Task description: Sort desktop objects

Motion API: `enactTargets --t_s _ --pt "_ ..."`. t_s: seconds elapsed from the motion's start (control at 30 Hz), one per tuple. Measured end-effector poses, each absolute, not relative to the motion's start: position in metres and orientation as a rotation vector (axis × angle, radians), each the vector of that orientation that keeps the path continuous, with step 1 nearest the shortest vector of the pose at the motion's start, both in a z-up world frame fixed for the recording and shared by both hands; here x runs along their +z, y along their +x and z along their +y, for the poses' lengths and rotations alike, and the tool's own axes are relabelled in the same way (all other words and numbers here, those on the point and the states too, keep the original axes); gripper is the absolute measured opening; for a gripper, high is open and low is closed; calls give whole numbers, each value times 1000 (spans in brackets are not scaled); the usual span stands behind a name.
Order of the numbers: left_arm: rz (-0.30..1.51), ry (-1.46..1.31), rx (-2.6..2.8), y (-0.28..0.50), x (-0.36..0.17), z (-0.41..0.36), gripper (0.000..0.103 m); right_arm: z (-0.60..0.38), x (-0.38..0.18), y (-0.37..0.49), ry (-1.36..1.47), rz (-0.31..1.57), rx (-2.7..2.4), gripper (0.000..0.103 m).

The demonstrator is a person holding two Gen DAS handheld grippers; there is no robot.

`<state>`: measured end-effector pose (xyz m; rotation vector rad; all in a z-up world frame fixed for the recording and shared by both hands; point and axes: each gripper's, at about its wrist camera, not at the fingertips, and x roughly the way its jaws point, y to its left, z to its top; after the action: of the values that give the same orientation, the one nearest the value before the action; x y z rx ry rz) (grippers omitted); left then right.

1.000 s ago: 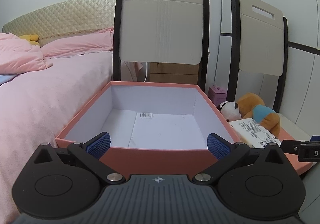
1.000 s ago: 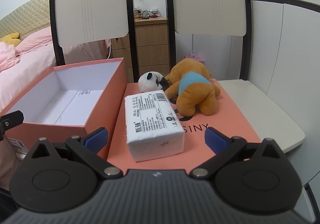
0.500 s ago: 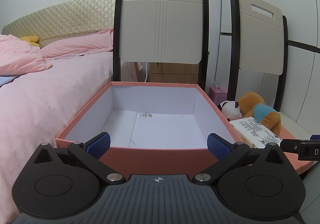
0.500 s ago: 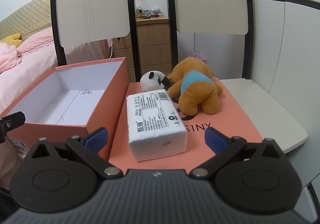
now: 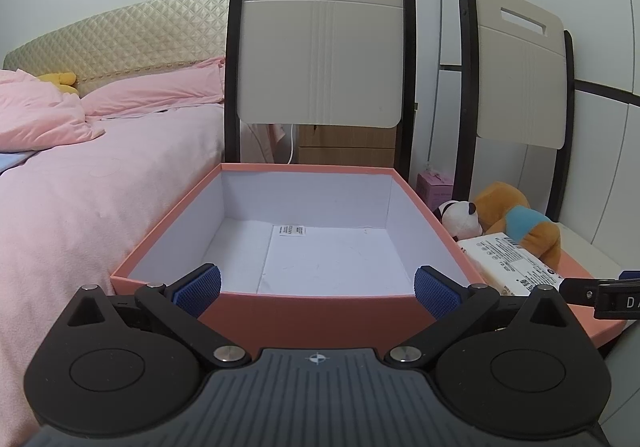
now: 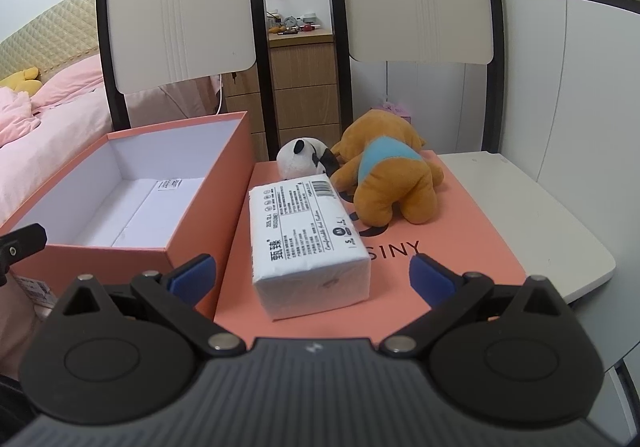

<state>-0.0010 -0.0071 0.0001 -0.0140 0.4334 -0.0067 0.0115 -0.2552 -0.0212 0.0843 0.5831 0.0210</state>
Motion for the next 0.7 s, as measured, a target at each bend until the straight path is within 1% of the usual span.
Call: enactTargets --t_s 0.7 --pt "427 -6 -7 0 -2 -9 103 -259 -22 11 101 596 16 103"
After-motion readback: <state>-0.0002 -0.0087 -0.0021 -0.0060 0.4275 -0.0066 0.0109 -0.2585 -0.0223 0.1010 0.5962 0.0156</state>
